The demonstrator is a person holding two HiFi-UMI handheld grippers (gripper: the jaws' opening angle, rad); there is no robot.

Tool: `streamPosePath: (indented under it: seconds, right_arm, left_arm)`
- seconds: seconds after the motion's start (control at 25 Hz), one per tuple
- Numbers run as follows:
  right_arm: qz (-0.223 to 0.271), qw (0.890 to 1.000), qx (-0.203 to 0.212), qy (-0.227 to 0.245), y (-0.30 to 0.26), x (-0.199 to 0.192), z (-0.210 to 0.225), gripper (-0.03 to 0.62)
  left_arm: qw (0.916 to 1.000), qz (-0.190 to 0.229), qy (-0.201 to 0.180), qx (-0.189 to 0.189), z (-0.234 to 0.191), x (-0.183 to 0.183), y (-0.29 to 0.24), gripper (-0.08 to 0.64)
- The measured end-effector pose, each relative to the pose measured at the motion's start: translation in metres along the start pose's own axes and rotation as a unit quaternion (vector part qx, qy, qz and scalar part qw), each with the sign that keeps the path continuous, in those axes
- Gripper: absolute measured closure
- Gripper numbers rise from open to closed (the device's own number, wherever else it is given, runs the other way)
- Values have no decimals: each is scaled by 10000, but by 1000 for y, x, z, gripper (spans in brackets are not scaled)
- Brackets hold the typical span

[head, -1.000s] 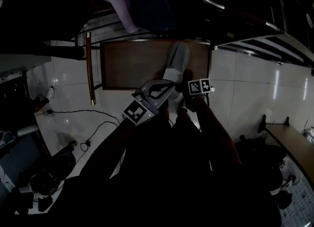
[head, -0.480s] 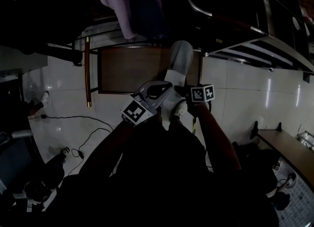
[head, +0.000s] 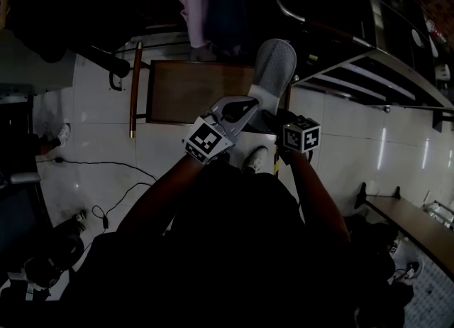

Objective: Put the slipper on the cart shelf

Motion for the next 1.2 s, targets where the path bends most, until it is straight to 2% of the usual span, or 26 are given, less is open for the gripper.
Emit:
streamPosePath:
  seconds: [0.16, 0.4, 0.52, 0.72, 1.04, 1.2]
  right_arm:
    - [410, 9971, -74, 635, 24, 17, -26, 528]
    - [1026, 9866, 53, 1266, 58, 42, -59, 526]
    - [1394, 9770, 86, 1609, 78, 54, -75, 528]
    - [1994, 9540, -30, 2238, 112, 70, -100, 528]
    - [2483, 9294, -186, 2724, 144, 79, -116, 528]
    - [2619, 9240, -253, 2775, 155, 82, -116, 528]
  left_arm:
    - [9999, 31, -109, 64, 4, 12, 5, 558]
    - [9995, 85, -283, 139, 9, 23, 10, 558]
    - [9994, 138, -286, 155, 12, 33, 9, 558]
    - [9991, 235, -327, 123, 20, 55, 7, 558]
    - [9985, 321, -439, 57, 28, 76, 0, 558]
    - [9980, 188, -586, 117, 27, 82, -3, 560]
Point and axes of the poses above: the fingertips, and each gripper's own axes: y backward along the fingers, z to its right, x out of its top, the point moved 8 cm from there along y, backward along the fingers, and after that the axes turned 11 degrees about -y, right-handed, at the moved point
